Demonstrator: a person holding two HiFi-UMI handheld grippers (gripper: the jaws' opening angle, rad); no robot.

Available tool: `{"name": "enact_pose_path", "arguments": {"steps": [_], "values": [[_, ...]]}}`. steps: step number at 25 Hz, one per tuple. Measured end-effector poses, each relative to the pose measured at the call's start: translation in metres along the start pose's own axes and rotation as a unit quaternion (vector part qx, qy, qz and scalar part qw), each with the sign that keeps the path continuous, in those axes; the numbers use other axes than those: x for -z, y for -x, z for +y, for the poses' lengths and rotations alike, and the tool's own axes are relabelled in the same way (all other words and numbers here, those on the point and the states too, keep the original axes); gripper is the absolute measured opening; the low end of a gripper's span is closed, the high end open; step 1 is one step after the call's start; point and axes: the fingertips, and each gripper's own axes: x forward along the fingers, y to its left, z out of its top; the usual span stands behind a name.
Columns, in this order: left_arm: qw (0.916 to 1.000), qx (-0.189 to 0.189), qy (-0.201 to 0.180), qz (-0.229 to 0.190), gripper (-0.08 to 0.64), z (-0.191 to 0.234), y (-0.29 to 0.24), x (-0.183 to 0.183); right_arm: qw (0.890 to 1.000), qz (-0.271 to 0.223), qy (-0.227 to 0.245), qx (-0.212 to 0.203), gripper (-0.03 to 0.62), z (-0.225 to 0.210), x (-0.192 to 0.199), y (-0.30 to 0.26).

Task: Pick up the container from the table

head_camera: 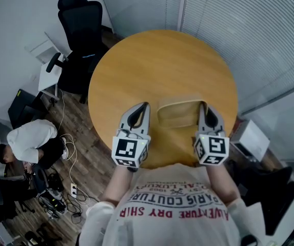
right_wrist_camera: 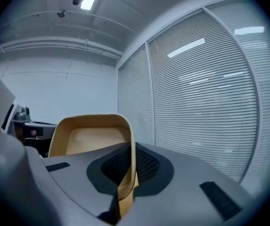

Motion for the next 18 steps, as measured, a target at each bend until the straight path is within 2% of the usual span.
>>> {"name": "enact_pose_path", "arguments": {"steps": [3, 6, 9, 12, 18], "values": [[1.0, -0.005, -0.002, 0.003, 0.0, 0.0033, 0.0004, 0.0018, 1.0, 0.01, -0.021, -0.001, 0.003, -0.0016, 0.0038, -0.0015], [1.0, -0.006, -0.008, -0.001, 0.0, 0.005, 0.0001, 0.0016, 1.0, 0.009, -0.014, 0.004, 0.003, -0.0027, 0.0051, -0.0016], [1.0, -0.002, 0.004, 0.001, 0.0, 0.0041, 0.0002, 0.0032, 1.0, 0.009, -0.005, 0.007, 0.003, -0.0023, 0.0067, -0.001], [0.9999, 0.0, 0.016, 0.0, 0.0, 0.0035, 0.0005, 0.0037, 1.0, 0.013, -0.009, 0.005, 0.003, -0.0024, 0.0088, -0.0014], [0.9999, -0.002, 0.016, 0.001, 0.0, 0.0005, -0.0025, 0.0051, 1.0, 0.018, -0.012, 0.004, 0.003, -0.0064, 0.0099, -0.0016]]}}
